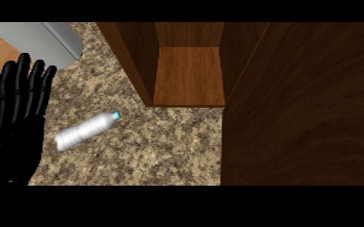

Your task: Pick up the bottled water, place it into the cabinet and close the cabinet

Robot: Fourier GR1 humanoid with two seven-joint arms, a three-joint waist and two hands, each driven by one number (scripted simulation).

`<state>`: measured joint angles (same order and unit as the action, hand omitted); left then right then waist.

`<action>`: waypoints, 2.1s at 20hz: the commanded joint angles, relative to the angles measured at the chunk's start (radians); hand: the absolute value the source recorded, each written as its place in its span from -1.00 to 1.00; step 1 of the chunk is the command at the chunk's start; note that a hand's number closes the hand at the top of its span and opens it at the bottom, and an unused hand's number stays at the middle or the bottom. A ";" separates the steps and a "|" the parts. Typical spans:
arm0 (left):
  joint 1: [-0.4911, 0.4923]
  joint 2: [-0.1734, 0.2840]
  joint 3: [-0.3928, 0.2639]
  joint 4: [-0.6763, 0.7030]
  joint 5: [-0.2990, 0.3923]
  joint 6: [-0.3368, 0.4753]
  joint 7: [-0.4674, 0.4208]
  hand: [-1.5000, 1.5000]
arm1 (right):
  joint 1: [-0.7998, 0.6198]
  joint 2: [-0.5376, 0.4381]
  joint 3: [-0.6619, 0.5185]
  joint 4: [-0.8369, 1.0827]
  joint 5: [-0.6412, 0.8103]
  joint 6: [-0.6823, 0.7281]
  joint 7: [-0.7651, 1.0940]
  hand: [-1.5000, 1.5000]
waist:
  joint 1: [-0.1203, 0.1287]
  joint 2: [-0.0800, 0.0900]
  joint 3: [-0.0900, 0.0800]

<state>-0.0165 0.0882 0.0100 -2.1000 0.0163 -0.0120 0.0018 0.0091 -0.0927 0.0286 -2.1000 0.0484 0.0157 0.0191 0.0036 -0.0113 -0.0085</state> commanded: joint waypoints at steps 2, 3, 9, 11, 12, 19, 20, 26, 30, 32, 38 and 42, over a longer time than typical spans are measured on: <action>0.036 0.119 -0.098 0.108 -0.350 0.000 -0.007 -1.00 | 0.017 -0.017 -0.002 -0.002 -0.006 0.023 -0.007 -1.00 | -0.032 0.017 0.014; 0.036 0.171 -0.094 0.158 -0.439 0.002 0.011 -1.00 | 0.023 -0.020 0.011 -0.026 -0.013 0.033 0.010 -1.00 | -0.060 0.023 0.018; 0.099 0.228 -0.157 0.336 -0.805 0.095 0.183 -1.00 | 0.058 0.012 0.094 -0.013 -0.103 0.094 0.047 -1.00 | -0.084 0.045 0.022; 0.095 0.193 -0.203 0.397 -0.937 0.155 0.250 -1.00 | 0.080 0.010 0.106 -0.042 -0.134 0.111 0.066 -1.00 | -0.101 0.032 0.017; 0.106 0.163 -0.244 0.416 -1.003 0.184 0.282 -1.00 | 0.102 0.004 0.113 -0.050 -0.135 0.120 0.067 -1.00 | -0.103 0.025 0.016; 0.046 -0.081 -0.453 0.718 -1.364 0.404 0.524 -1.00 | 0.207 -0.017 0.129 -0.188 -0.200 0.141 0.139 -1.00 | -0.101 0.013 0.007; 0.013 -0.083 -0.484 0.749 -1.386 0.405 0.587 -1.00 | 0.236 -0.014 0.136 -0.205 -0.207 0.145 0.134 -1.00 | -0.115 0.012 0.008; -0.107 -0.087 -0.698 0.981 -1.412 0.580 0.882 -1.00 | 0.385 -0.055 0.069 -0.381 -0.296 0.162 0.177 -1.00 | -0.078 0.012 0.007; -0.249 -0.087 -0.778 1.150 -1.374 0.642 1.007 -1.00 | 0.434 -0.057 0.077 -0.427 -0.304 0.169 0.186 -1.00 | -0.072 0.016 0.006; -0.250 -0.086 -0.852 1.110 -1.357 0.608 1.079 -1.00 | 0.505 -0.054 0.092 -0.438 -0.289 0.194 0.143 -1.00 | -0.071 0.013 0.006; -0.268 -0.085 -0.828 1.172 -1.371 0.660 1.085 -1.00 | 0.619 -0.067 0.066 -0.526 -0.316 0.217 0.109 -1.00 | -0.056 0.010 0.007; -0.292 -0.085 -0.822 1.193 -1.388 0.659 1.152 -1.00 | 0.658 -0.069 0.048 -0.499 -0.319 0.251 0.037 -1.00 | -0.054 0.008 0.007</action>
<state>-0.3151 0.0721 -0.7845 -0.9530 -1.3657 0.5702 1.0268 0.5707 -0.1521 0.1033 -2.4314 -0.1988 0.2551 0.0353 -0.0481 -0.0096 0.0129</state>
